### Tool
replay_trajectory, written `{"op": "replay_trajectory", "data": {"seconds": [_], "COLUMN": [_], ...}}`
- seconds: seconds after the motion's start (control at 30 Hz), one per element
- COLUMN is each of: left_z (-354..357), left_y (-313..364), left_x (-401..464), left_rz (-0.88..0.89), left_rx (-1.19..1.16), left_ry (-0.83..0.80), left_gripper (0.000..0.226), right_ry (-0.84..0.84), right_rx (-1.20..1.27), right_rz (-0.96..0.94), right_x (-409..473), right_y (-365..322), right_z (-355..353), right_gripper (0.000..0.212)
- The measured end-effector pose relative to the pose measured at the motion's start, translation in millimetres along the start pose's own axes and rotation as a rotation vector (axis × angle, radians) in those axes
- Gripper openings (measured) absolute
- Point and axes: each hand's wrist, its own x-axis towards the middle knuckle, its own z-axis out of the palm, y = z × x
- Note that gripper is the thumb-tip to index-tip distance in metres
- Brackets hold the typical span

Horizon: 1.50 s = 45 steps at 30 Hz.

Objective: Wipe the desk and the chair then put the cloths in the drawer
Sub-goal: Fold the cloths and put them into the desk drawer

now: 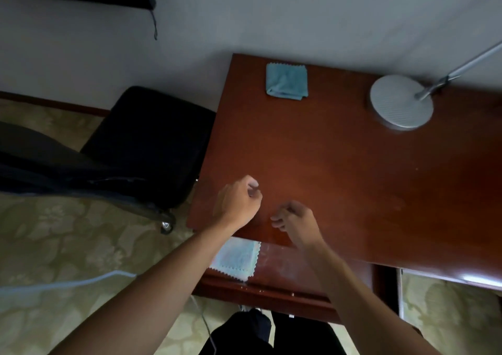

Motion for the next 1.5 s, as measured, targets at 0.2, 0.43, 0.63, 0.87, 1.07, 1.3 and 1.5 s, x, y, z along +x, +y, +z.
{"op": "replay_trajectory", "data": {"seconds": [0.2,0.43,0.63,0.87,1.07,1.3,1.5], "left_z": [-9,-10,27,39,34,16,-3], "left_y": [43,87,116,130,147,152,128], "left_x": [76,199,292,336,314,202,104], "left_rz": [-0.062,-0.261,-0.440,-0.714,-0.610,-0.585,-0.544], "left_rx": [-0.065,-0.269,-0.413,-0.644,-0.841,-1.222,-1.297], "left_ry": [-0.017,0.083,0.166,0.237,0.171,0.079,-0.043], "left_gripper": [0.014,0.051,0.064,0.056,0.035,0.011,0.015], "right_ry": [0.094,0.099,-0.045,-0.105,-0.093,-0.172,-0.154], "right_rx": [0.155,0.299,0.257,0.263,0.507,1.102,1.003], "right_rz": [-0.042,-0.002,-0.079,-0.037,0.098,0.296,0.208], "right_x": [59,160,240,255,243,206,136], "right_y": [-54,-134,-167,-157,-148,-125,-98], "right_z": [-27,-73,-85,-92,-101,-78,-61], "right_gripper": [0.018,0.022,0.045,0.051,0.027,0.050,0.024]}}
